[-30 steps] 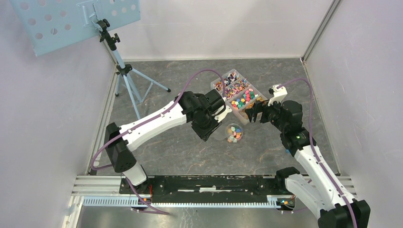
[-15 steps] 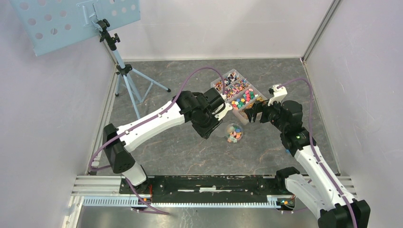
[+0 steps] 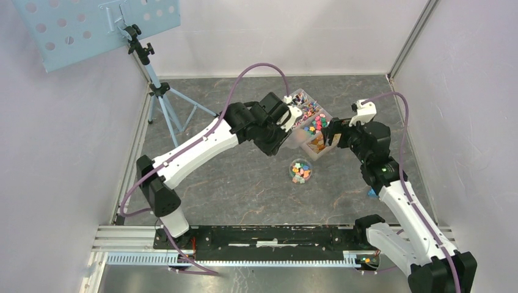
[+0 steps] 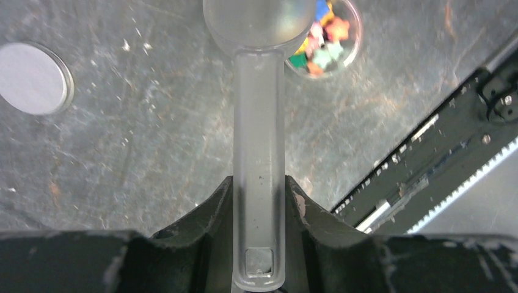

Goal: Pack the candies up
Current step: Place the fake candies in the packing bottle, then adjust the spatula.

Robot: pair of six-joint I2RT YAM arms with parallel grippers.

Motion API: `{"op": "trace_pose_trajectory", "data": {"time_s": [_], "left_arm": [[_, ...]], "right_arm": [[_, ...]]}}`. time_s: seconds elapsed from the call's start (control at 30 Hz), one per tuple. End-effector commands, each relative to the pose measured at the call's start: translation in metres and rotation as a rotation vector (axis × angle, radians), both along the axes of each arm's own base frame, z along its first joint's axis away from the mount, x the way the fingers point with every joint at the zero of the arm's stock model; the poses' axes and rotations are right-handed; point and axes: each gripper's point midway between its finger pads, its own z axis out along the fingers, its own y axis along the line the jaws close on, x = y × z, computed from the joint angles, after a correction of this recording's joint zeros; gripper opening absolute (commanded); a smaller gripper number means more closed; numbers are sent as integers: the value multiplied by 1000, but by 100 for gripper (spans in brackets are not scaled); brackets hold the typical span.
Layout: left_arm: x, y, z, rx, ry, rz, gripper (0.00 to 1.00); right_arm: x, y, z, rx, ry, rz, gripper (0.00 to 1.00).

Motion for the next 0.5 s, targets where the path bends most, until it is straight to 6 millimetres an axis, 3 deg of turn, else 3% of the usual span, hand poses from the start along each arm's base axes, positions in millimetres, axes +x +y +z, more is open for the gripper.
{"op": "trace_pose_trajectory", "data": {"time_s": [0.0,0.1,0.2,0.3,0.4,0.47], "left_arm": [[42,-17,8,-19,-89,-30,2],[63,-24,6,-25,-94,-22,2],[76,-33,7,-35,-104,-15,2],[73,-46,12,-85,-81,-46,2],[70,-50,22,-120,-85,-66,2],[68,-49,29,-139,-89,-74,2]], "right_arm": [[18,-10,29,-30,-77,-64,98],[24,-5,28,-35,-82,-36,92],[31,10,24,-2,-104,27,71],[34,34,24,62,-119,141,56],[30,68,34,125,-177,335,56],[19,87,39,125,-259,482,67]]}}
